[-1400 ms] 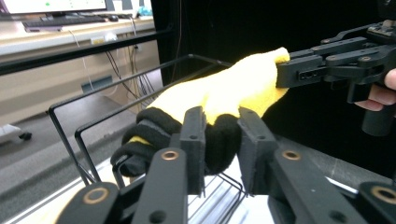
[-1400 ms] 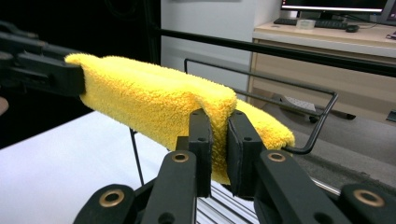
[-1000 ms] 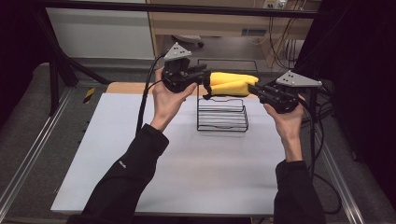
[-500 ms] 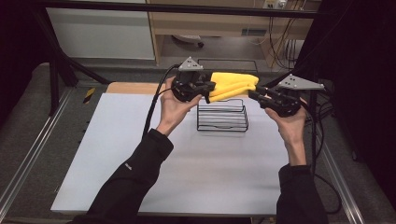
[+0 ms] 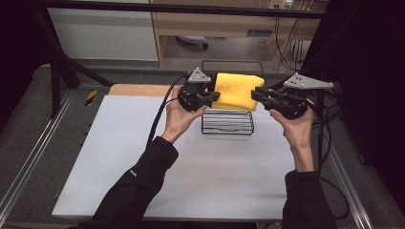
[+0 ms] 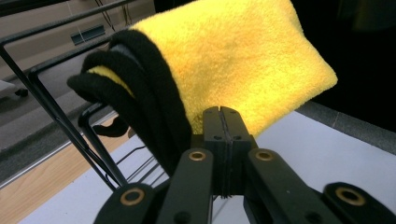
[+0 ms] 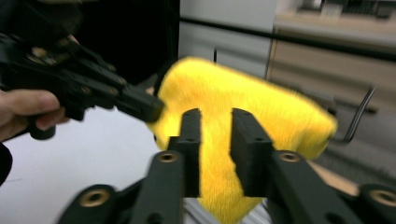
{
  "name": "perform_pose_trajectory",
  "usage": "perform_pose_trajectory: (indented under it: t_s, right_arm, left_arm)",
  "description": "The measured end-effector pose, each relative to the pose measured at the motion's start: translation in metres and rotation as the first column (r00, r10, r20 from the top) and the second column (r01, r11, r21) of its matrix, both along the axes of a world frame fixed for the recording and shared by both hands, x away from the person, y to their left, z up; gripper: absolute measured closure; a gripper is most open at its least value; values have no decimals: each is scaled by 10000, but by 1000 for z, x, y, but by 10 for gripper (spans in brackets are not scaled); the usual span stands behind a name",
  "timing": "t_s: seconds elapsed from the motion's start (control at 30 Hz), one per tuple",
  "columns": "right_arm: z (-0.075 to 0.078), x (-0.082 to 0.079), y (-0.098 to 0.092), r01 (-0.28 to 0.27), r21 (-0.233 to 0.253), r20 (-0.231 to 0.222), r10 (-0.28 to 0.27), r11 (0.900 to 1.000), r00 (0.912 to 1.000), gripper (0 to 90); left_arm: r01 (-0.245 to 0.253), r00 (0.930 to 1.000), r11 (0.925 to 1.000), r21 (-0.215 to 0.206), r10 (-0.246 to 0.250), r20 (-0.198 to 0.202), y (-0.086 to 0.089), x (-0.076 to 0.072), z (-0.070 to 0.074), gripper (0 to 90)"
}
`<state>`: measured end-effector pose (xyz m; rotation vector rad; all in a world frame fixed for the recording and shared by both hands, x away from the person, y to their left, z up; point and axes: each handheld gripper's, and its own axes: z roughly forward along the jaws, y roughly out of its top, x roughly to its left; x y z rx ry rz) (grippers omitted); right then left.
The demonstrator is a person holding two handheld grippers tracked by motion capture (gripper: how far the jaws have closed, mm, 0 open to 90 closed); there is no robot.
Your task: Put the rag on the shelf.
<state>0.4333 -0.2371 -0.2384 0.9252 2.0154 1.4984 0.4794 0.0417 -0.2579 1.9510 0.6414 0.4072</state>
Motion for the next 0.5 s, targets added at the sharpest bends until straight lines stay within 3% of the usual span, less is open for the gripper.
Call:
perform_pose_trajectory:
  t_s: [0.1, 0.17, 0.33, 0.5]
  right_arm:
    - [-18, 10, 3, 215, -329, -779, -240, 9992, 9967, 900]
    - [-29, 16, 3, 397, -451, -1052, -443, 9982, 9935, 900]
    - [-46, 26, 1, 954, -442, -941, -992, 9945, 9906, 900]
    - [-49, 29, 1, 1072, -299, -703, -1091, 9938, 9915, 878]
  left_arm:
    - [-25, 10000, 10000, -16, 25, -10, 2, 1, -5, 900]
    - [-87, 10000, 9999, 56, 87, -31, 2, 2, -8, 900]
    - [-190, 9998, 9998, 63, 190, -59, 1, 8, -15, 900]
    - [-271, 9996, 9996, -41, 270, -28, 0, 12, -19, 900]
